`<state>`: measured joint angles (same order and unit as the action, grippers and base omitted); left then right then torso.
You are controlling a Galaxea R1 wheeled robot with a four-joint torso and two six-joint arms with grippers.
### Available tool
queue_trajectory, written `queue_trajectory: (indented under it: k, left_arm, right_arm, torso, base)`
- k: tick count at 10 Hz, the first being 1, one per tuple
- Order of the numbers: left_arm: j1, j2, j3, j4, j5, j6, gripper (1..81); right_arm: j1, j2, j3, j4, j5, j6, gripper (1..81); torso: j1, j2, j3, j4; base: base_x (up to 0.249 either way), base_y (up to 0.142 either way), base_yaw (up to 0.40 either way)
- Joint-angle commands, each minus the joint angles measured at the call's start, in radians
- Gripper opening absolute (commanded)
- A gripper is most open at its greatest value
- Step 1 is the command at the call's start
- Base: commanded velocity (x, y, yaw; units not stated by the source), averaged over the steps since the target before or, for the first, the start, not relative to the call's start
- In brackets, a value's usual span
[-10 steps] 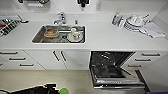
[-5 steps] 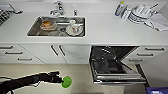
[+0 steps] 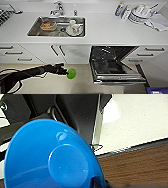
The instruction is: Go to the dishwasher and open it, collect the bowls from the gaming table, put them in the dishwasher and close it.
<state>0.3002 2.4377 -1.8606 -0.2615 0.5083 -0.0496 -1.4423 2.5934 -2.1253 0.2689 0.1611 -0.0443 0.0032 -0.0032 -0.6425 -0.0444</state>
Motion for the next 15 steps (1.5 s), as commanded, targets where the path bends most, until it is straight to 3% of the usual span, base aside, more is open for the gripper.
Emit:
queue_trajectory:
  k: [1, 4, 9, 15]
  left_arm:
    - [-0.154, 0.063, -0.069, -0.035, 0.059, -0.006, 1.0]
    - [-0.194, 0.21, -0.159, -0.033, 0.059, -0.023, 1.0]
    - [-0.263, 0.468, -0.318, -0.027, 0.065, -0.024, 1.0]
    - [-0.338, 0.69, -0.42, -0.027, 0.068, -0.024, 1.0]
  right_arm:
    - [-0.022, -0.023, 0.015, -0.007, -0.091, -0.002, 1.0]
    - [-0.02, -0.017, 0.01, -0.007, -0.091, -0.002, 1.0]
    - [-0.008, -0.002, 0.009, -0.007, -0.091, -0.003, 1.0]
    - [0.004, 0.009, 0.007, -0.007, -0.092, -0.003, 1.0]
  torso:
    - [0.0, 0.0, 0.0, 0.0]
    - [0.0, 0.0, 0.0, 0.0]
    - [0.0, 0.001, -0.001, 0.0]
    - [0.001, 0.001, -0.001, 0.0]
  base:
    - [0.0, 0.0, 0.0]
    - [0.0, 0.0, 0.0]
    - [0.0, 0.0, 0.0]
    - [0.0, 0.0, 0.0]
